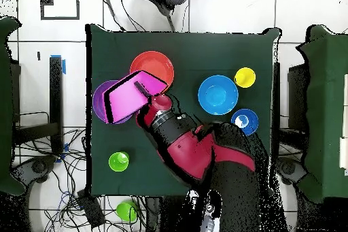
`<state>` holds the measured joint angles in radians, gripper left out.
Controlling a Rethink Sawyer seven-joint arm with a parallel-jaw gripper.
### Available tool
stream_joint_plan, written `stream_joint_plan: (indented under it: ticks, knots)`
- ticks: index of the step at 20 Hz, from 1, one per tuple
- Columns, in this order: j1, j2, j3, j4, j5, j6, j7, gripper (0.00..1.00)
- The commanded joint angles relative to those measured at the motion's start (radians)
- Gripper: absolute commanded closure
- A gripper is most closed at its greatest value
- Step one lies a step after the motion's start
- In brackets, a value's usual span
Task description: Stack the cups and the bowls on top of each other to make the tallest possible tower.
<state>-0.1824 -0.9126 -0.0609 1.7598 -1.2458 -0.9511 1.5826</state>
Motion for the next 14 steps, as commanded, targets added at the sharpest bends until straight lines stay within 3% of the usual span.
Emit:
stream_joint_plan:
  ticks: [1, 14]
  knots:
    - [-0.022, 0.097, 0.001, 0.023, -0.065, -0.075, -0.390, 1.00]
    - [-0.025, 0.178, -0.064, 0.037, -0.091, -0.218, -0.502, 1.00]
